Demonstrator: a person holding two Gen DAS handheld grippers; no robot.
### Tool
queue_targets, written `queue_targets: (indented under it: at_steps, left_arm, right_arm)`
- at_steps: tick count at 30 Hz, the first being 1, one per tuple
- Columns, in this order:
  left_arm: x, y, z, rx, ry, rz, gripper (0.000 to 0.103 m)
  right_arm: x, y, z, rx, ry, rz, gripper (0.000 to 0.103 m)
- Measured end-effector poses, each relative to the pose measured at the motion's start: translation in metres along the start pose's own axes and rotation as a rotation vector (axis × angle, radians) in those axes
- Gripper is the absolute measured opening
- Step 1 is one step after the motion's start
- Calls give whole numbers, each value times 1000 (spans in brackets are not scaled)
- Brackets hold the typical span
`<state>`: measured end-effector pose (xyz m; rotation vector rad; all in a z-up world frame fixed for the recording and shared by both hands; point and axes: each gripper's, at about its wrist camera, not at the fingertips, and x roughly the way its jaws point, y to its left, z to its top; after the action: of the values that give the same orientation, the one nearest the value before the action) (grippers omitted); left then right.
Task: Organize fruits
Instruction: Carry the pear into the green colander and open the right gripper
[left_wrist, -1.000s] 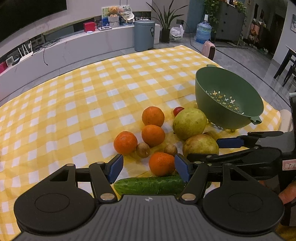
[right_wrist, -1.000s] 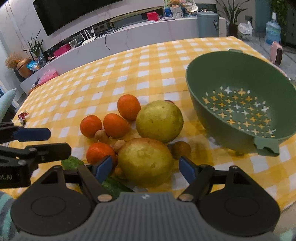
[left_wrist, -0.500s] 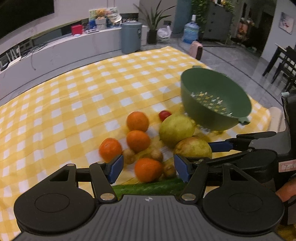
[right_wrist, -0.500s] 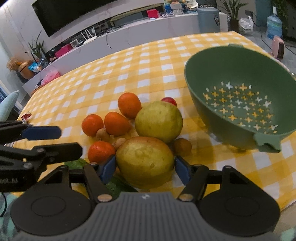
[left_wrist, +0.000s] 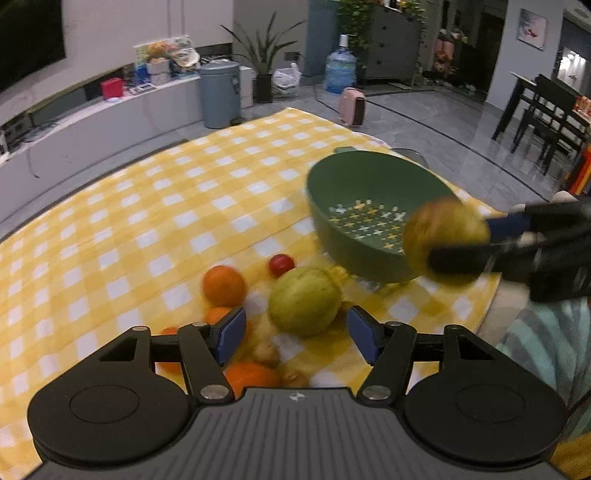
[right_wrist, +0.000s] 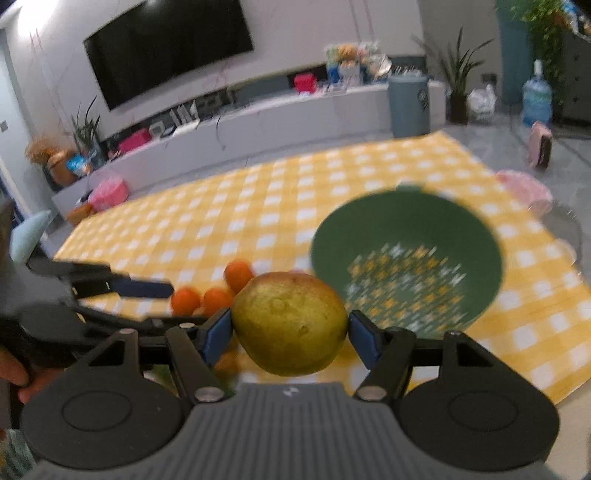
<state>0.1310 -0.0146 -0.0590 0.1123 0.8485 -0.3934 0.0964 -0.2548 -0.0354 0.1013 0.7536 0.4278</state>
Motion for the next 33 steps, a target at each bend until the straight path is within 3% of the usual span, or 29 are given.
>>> queue_targets:
  at_steps: [4, 7, 17, 28, 33]
  left_arm:
    - [23, 0, 6, -75, 29, -49, 78]
    - [39, 0, 10, -117, 45, -34, 79]
    - [68, 0, 13, -132, 100, 32, 80]
    - [78, 2, 17, -179, 111, 30, 80]
    - [79, 2, 17, -194, 100, 29, 75]
  right_arm:
    - [2, -24, 17, 2, -23, -60, 65]
    - [17, -43, 24, -3, -1, -91, 65]
    - [99, -79, 32, -73, 199, -116, 66]
    - [143, -78, 27, -248, 341, -185, 66]
    - [147, -77, 28, -272, 352, -190, 66]
